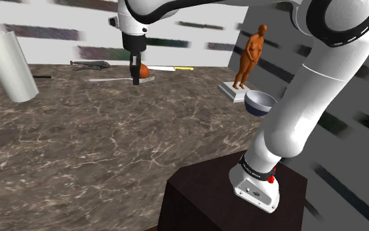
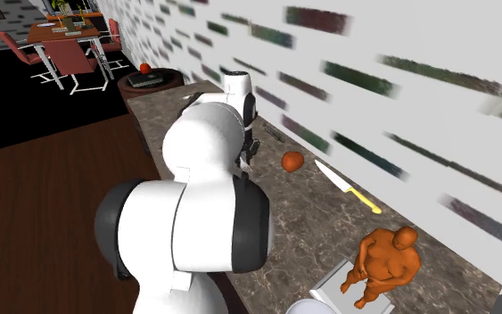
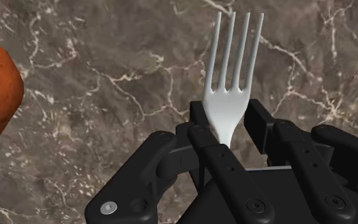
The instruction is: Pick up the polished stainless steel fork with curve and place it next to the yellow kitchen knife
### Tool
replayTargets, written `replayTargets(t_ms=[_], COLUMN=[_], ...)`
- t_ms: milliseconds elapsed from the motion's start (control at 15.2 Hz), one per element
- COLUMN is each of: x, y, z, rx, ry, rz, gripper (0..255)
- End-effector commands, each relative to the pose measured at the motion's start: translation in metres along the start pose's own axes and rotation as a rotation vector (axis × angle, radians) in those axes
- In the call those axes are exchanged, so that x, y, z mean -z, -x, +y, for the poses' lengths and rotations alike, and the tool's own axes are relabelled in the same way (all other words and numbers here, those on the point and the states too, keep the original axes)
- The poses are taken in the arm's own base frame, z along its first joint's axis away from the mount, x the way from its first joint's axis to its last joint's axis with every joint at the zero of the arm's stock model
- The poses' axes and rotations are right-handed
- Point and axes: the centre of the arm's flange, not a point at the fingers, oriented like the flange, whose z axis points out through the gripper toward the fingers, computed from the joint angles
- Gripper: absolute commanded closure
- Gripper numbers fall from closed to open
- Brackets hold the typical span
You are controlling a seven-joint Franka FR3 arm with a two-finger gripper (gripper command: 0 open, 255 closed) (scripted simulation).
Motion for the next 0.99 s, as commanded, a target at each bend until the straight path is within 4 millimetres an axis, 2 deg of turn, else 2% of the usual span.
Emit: replayTargets(t_ms=[0, 924], x=[-0.002, -0.008], y=[0.019, 0.146], z=[0.018, 0.152], rx=[0.002, 0.002], ry=[-0.001, -0.001], rz=[0.0, 0.0], gripper=[255, 255])
